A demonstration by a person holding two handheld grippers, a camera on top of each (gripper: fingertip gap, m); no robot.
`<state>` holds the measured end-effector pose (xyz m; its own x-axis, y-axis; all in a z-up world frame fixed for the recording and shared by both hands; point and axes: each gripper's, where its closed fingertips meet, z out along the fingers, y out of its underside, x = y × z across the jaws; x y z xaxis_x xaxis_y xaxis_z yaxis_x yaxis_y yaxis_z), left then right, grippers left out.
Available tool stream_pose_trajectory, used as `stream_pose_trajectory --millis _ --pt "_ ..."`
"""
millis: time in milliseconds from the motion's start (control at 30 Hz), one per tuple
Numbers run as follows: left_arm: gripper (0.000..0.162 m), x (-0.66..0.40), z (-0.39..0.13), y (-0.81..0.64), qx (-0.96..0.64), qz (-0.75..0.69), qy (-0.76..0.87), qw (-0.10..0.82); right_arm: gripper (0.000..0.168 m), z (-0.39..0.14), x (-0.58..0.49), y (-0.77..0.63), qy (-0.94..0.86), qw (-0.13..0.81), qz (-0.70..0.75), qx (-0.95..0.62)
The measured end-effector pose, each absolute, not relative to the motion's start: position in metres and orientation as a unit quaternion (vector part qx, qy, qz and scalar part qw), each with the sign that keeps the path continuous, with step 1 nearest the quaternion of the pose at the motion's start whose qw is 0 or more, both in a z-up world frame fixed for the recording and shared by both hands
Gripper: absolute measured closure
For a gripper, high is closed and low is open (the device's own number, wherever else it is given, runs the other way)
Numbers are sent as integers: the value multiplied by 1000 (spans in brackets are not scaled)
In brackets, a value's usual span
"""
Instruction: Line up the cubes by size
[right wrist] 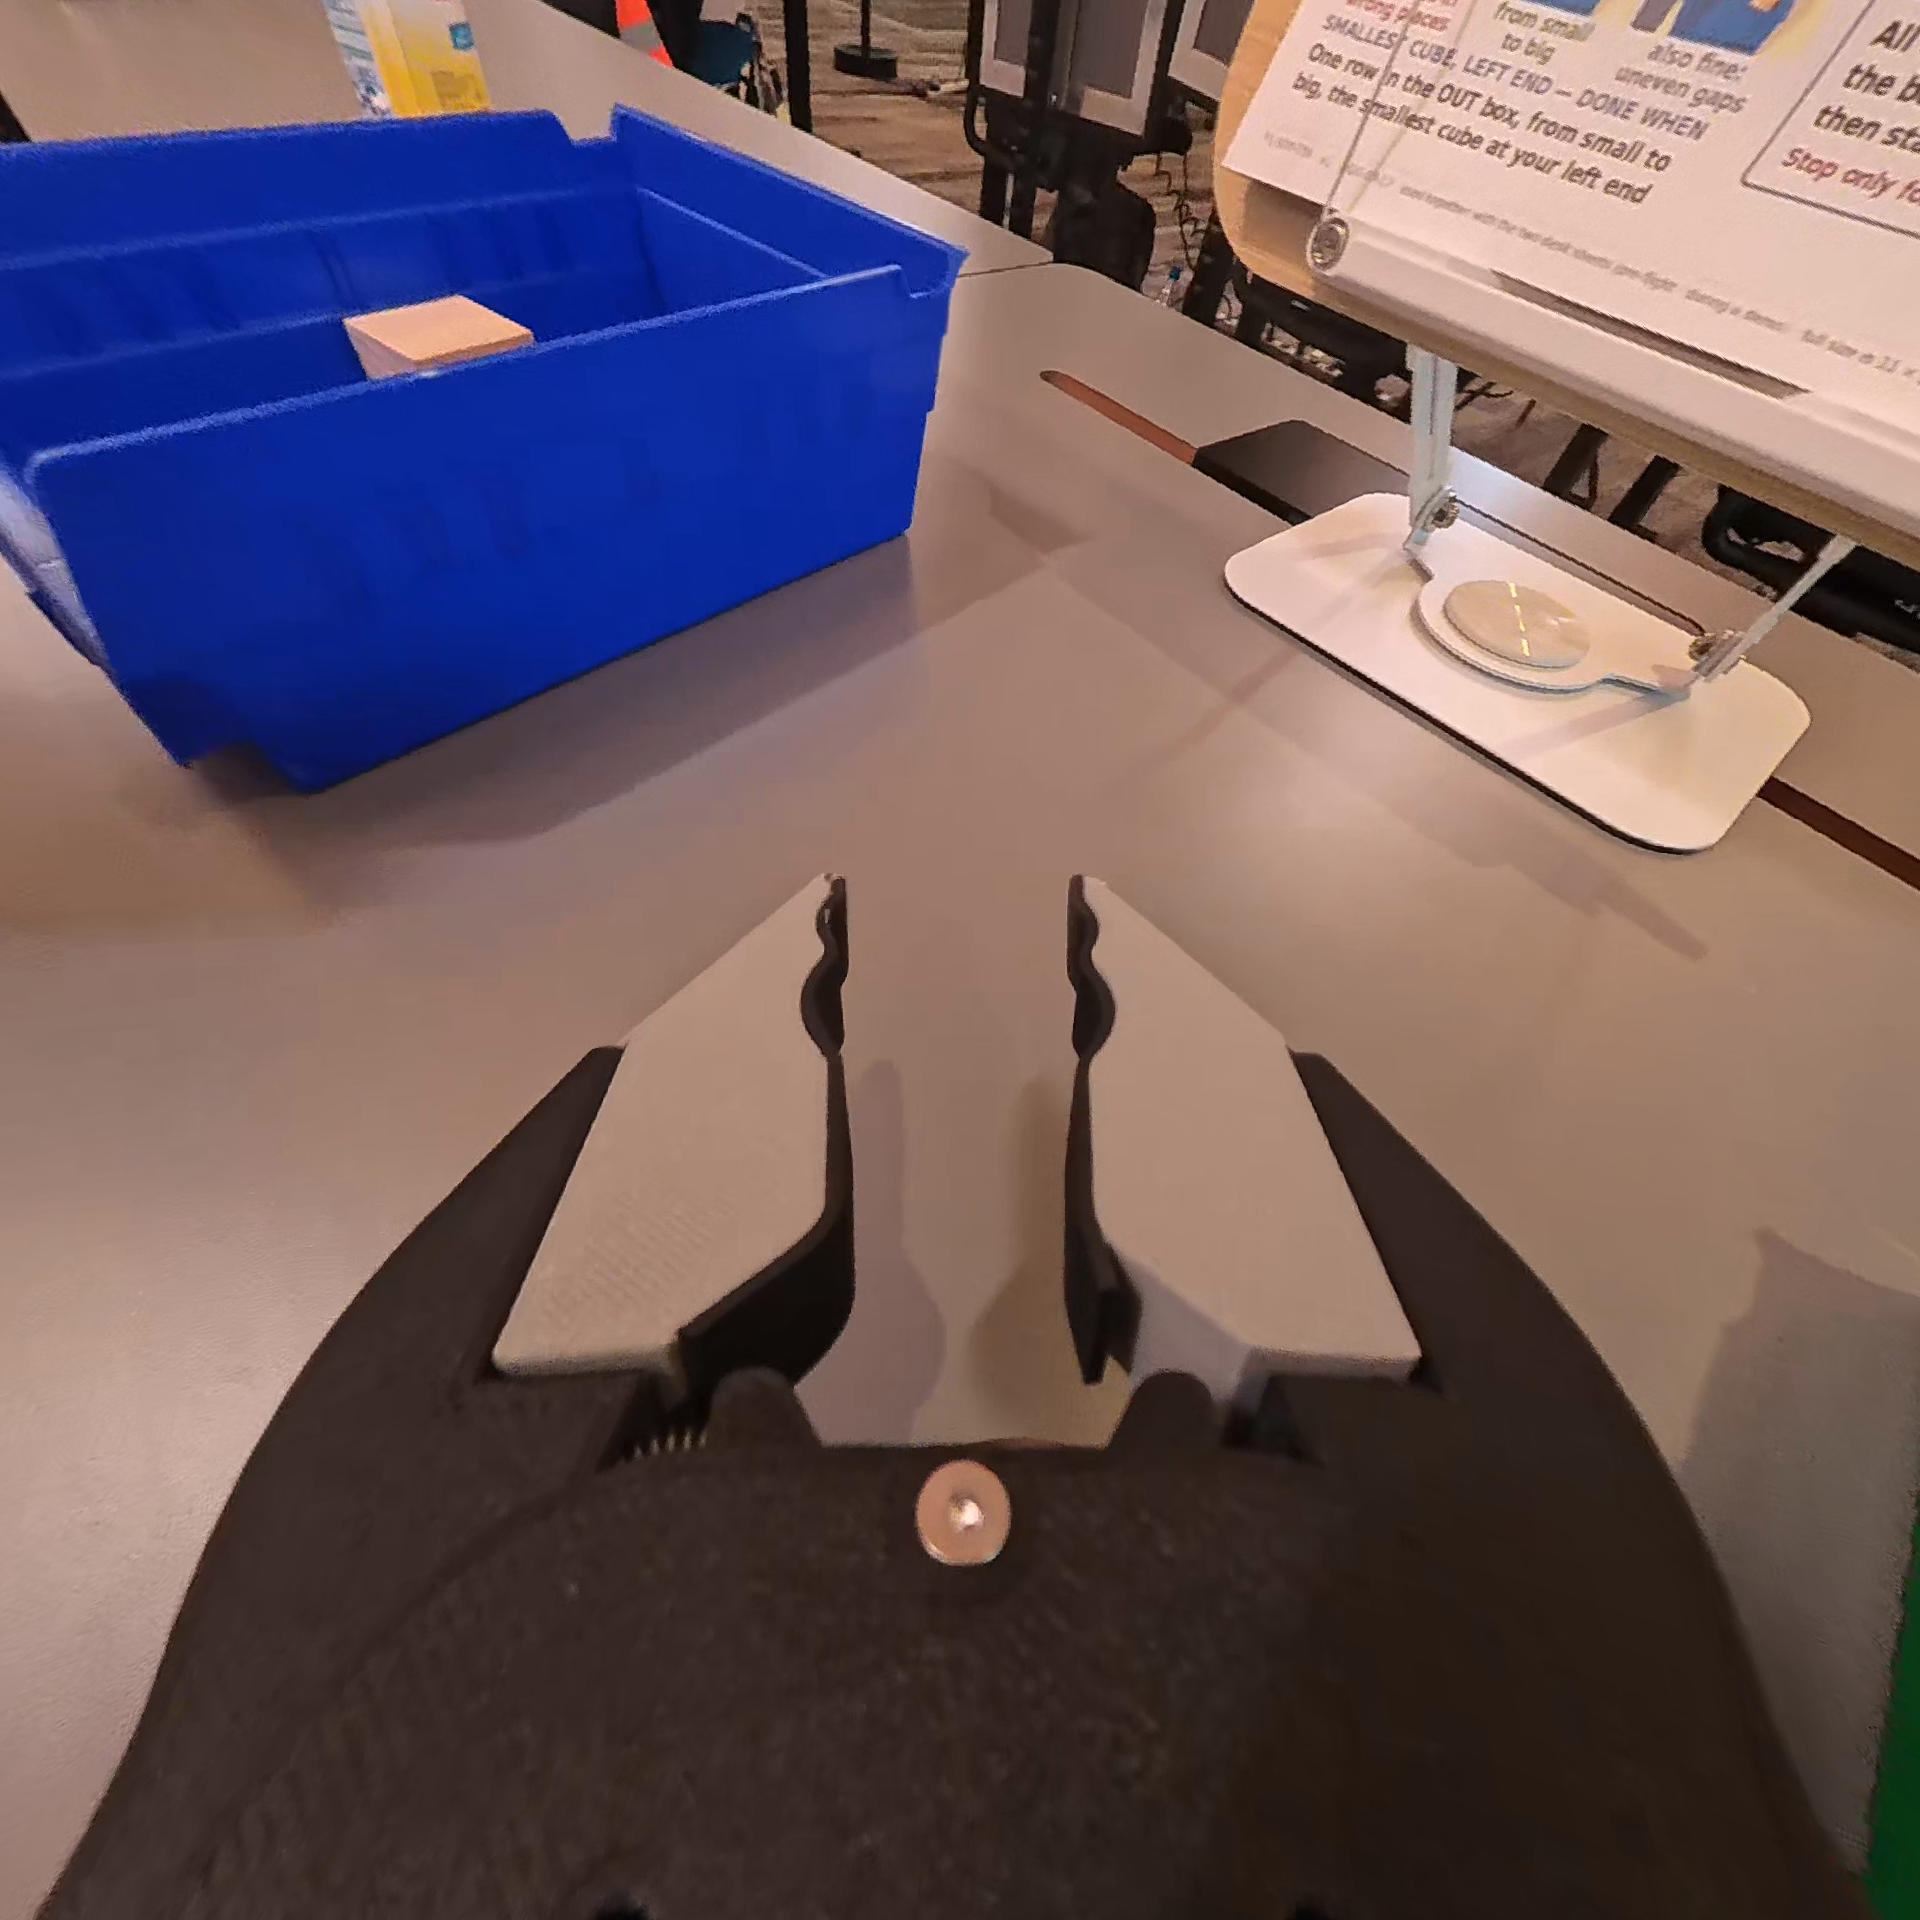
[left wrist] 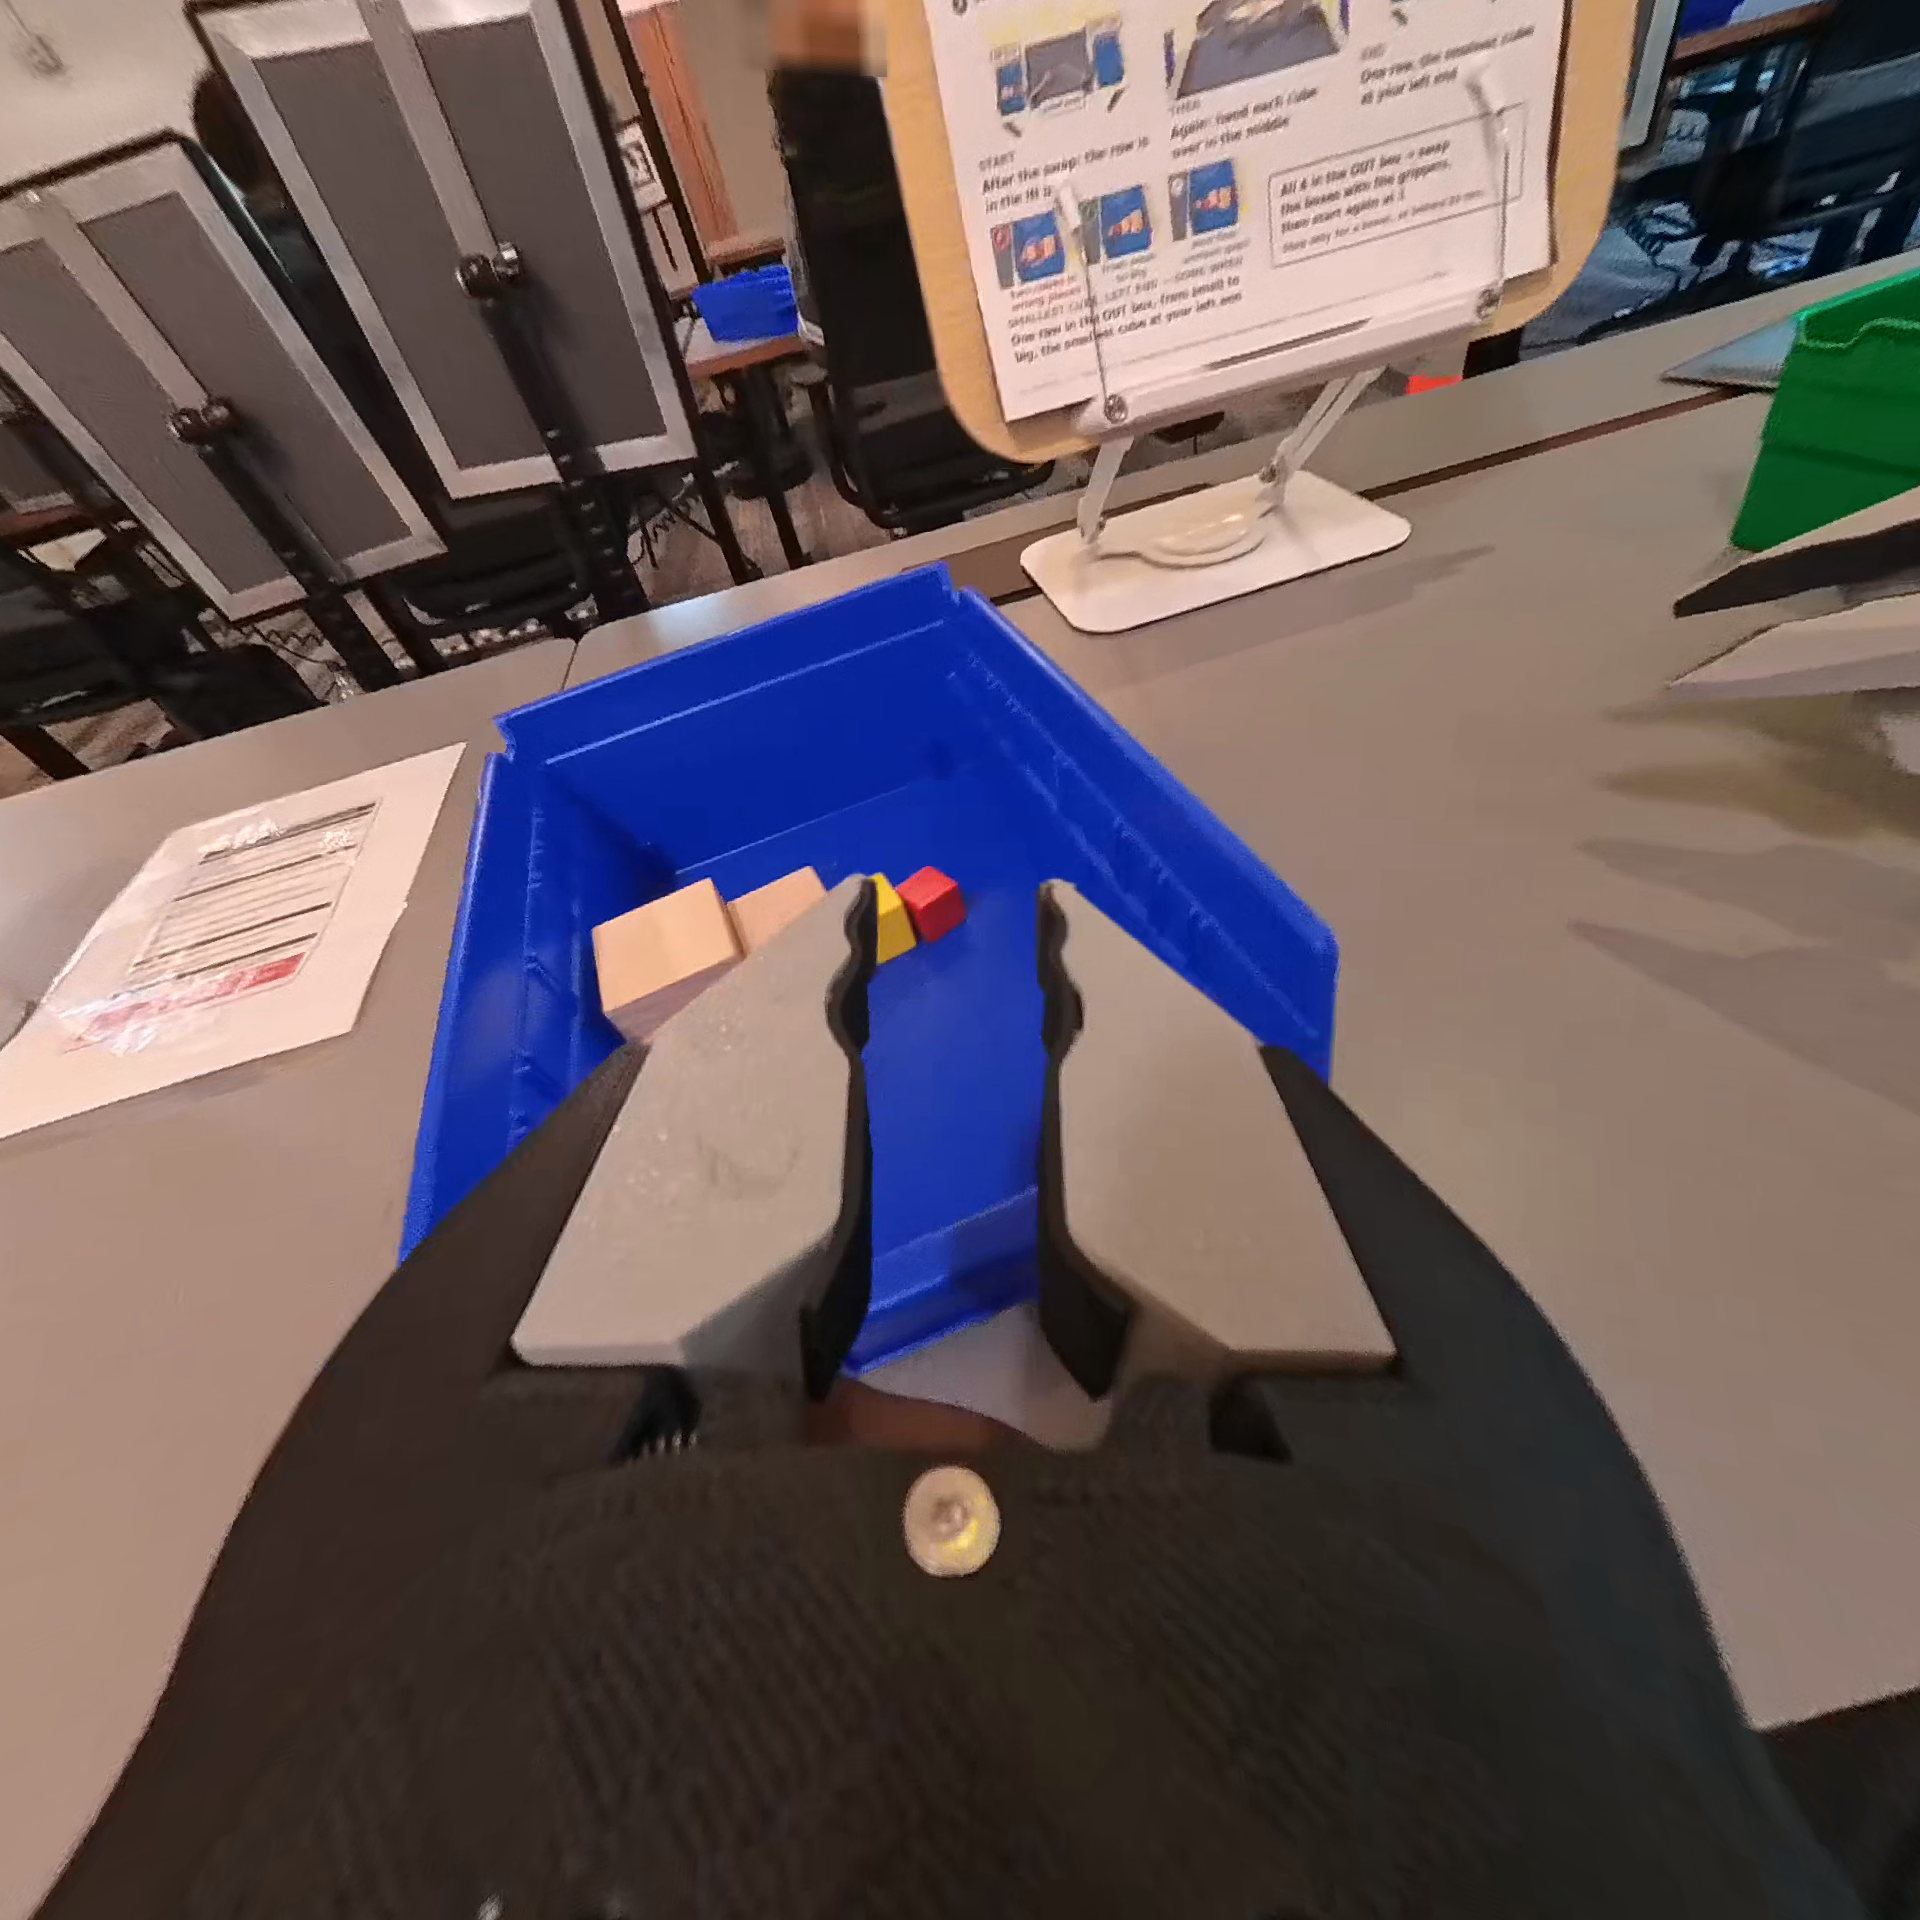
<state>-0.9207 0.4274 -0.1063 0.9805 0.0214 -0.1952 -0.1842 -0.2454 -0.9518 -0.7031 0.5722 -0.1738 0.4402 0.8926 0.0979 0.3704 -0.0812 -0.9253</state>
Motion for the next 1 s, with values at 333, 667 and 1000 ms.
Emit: stream_pose_trajectory --millis 333,667,1000 --pt "125 -910 -118 454 -830 35 145 538 129 -171 -712 554 -493 500 252 -666" --pt "121 -842 -147 447 -808 23 103 579 124 -169 -708 560 -484 515 236 -667" --pt "146 -855 -189 474 -822 137 96 544 123 -177 -705 566 -481 514 218 -676"
